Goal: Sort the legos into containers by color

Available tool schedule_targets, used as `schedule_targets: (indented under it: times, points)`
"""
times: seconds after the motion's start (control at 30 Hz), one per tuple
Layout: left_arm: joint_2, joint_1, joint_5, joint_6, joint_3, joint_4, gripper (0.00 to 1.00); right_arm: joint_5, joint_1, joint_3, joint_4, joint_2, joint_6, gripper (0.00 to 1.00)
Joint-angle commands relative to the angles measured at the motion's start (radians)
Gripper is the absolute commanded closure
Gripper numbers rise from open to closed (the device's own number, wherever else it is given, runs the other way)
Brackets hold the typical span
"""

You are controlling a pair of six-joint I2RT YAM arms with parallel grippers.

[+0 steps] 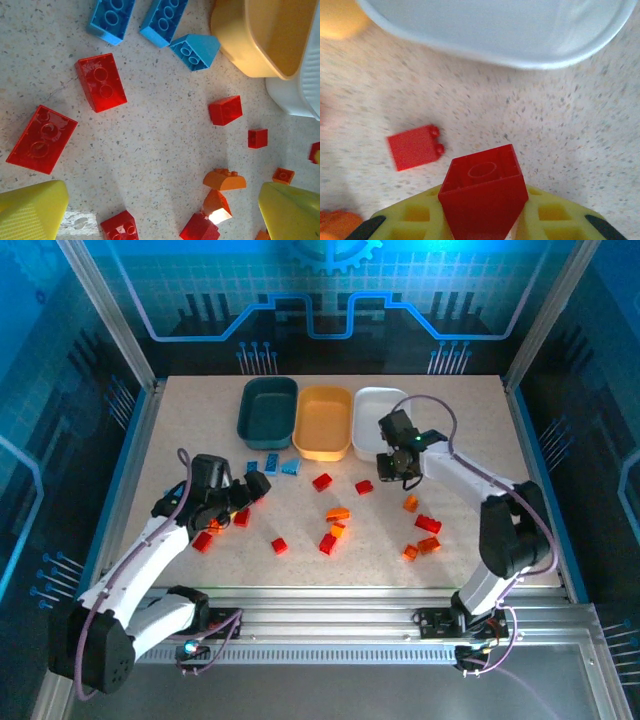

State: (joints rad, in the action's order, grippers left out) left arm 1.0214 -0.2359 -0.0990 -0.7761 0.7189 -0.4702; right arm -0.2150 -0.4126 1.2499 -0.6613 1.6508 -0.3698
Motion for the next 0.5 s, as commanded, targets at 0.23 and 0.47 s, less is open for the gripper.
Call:
schedule_targets:
  times: [0.23,0.47]
  points:
    - [0.078,0.026,0.025,0.068,0.062,-0.122,0.01,-0.018,0.089,0.516,-0.122,0.407,0.081,0.71]
    - [0.093,0.040,-0.027,0.077,0.035,-0.110,0.01,0.016,0.122,0.767,-0.194,0.616,0.102,0.64]
